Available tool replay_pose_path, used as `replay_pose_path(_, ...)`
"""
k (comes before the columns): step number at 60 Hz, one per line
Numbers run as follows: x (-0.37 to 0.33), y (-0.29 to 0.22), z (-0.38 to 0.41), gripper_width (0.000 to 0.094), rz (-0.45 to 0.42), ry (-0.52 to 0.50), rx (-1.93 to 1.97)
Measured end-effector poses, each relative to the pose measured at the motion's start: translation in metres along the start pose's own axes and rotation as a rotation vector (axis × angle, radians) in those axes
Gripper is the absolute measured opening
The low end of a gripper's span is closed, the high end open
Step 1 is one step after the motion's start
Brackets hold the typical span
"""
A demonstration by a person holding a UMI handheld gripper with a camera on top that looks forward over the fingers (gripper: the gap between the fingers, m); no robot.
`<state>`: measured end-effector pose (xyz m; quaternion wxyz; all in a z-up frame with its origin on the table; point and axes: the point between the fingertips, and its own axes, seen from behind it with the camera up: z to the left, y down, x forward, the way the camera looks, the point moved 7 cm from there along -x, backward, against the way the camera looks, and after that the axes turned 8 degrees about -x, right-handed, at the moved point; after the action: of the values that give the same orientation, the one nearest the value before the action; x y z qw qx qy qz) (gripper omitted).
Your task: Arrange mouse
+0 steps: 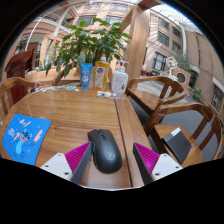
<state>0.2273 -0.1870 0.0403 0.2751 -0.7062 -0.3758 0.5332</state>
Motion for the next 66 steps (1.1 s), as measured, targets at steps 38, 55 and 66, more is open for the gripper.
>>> replay_pose_path(38, 0.036, -0.022, 0.015, 0.0372, 0.052, -0.035, 0.091)
replay_pose_path(55, -0.057, -0.123, -0.013, 0.0373, -0.174, 0.084, 0.178)
replay_pose_path(66, -0.132, -0.203, 0.045, 0.0370, -0.359, 0.037, 0.147)
